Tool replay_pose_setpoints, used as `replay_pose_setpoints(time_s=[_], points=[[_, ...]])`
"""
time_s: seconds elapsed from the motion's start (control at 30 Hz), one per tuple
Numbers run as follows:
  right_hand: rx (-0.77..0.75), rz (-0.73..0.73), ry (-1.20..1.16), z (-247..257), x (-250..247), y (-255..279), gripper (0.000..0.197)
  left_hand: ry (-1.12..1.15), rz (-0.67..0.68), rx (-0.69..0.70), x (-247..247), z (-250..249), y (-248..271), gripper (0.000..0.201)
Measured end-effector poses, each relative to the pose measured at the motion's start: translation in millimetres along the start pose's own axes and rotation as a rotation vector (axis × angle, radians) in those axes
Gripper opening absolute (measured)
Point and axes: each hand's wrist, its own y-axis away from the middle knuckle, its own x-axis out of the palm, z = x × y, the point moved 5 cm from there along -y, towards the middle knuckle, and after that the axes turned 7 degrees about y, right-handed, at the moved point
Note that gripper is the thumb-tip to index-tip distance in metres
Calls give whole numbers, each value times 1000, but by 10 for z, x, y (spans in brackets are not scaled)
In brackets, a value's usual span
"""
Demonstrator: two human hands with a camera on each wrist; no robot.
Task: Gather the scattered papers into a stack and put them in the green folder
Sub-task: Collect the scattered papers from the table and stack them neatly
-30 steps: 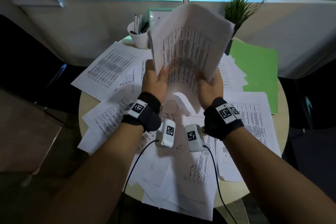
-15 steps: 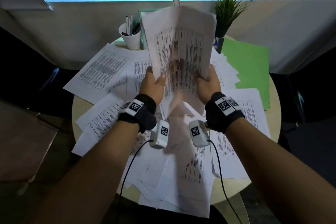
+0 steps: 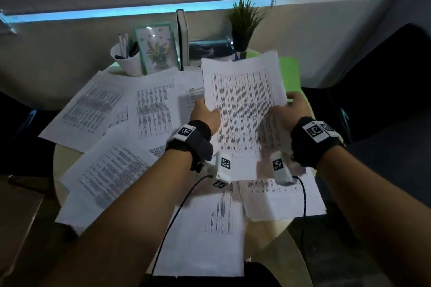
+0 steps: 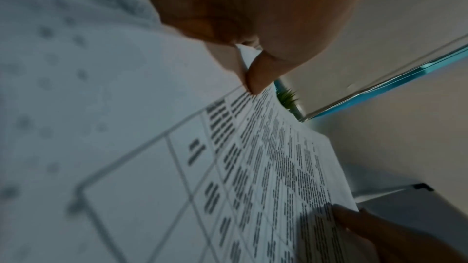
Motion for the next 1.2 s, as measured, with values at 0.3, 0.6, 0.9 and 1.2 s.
replay_pose_setpoints(time_s=[0.3,0.6,0.9,1.2], points=[[125,81,217,-897,-81,-12,38,-263,174,-213,672,680,174,52],[227,109,380,-1461,88,42,31,-576,203,-180,870,962,291,33],[262,169,499,-1468,163,-56,37,-411,87,-181,960,894,301,66],[317,204,354,-1485,242,-66,34,-384,91,-281,947,1035,305,31]])
